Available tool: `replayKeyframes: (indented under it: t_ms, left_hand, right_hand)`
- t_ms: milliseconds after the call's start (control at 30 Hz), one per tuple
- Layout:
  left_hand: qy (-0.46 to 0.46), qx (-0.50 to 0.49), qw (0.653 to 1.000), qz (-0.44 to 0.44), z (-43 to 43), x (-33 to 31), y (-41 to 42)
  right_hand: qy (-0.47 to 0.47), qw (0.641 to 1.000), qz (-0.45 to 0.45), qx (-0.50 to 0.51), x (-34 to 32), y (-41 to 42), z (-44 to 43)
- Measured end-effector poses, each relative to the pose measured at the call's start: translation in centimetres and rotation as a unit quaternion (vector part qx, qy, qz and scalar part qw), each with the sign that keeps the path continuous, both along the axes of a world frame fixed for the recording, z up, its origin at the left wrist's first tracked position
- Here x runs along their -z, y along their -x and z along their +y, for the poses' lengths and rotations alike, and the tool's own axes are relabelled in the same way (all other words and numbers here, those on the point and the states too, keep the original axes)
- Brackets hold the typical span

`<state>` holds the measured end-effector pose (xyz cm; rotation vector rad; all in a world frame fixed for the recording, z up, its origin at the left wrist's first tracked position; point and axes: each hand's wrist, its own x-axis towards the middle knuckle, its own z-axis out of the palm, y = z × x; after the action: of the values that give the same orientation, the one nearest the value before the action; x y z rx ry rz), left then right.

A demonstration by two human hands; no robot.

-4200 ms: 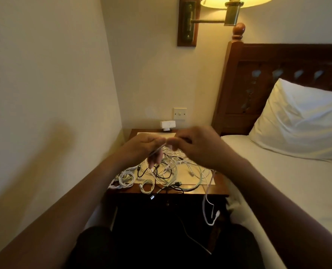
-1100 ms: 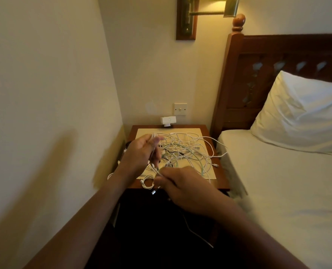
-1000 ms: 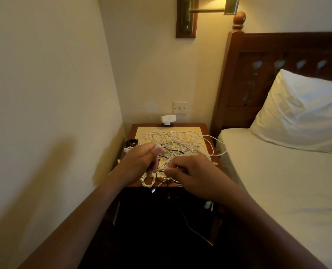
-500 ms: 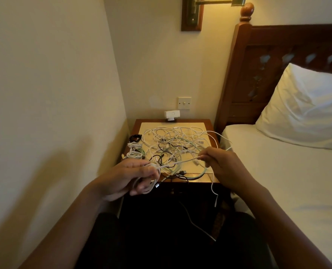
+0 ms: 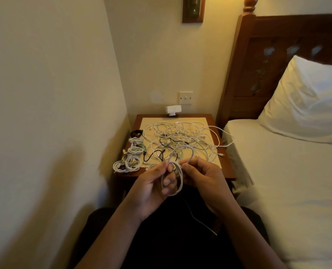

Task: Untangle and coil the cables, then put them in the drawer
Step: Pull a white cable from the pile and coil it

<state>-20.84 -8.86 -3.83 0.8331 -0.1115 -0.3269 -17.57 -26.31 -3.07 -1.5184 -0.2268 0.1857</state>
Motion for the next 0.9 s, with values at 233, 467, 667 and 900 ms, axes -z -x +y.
replayKeyframes:
  t_ms: [233, 467, 667, 900]
  left_hand:
    - [-0.201, -0.091, 0.975, -0.029, -0.7, -0.2, 1.8]
    - [-0.317, -0.182, 0.930, -0.036, -1.1, 0.0, 2.1]
    - [-0.392, -0.210, 0.894, -0.061, -0.8, 0.7, 1.7]
    - [-0.473, -0.208, 0.852, -0.079, -0.4, 0.9, 1.6]
  right_hand:
    - [-0.073, 0.993, 0.087, 0.038, 2.0, 1.1, 0.5]
    - [-0.048, 0.995, 0.073, -0.051, 1.7, 2.2, 0.9]
    - [-0.108, 0.970, 0.187, -0.112, 1.2, 2.1, 0.6]
    - [0.225, 0.971, 0.025, -0.080, 1.2, 1.8, 1.7]
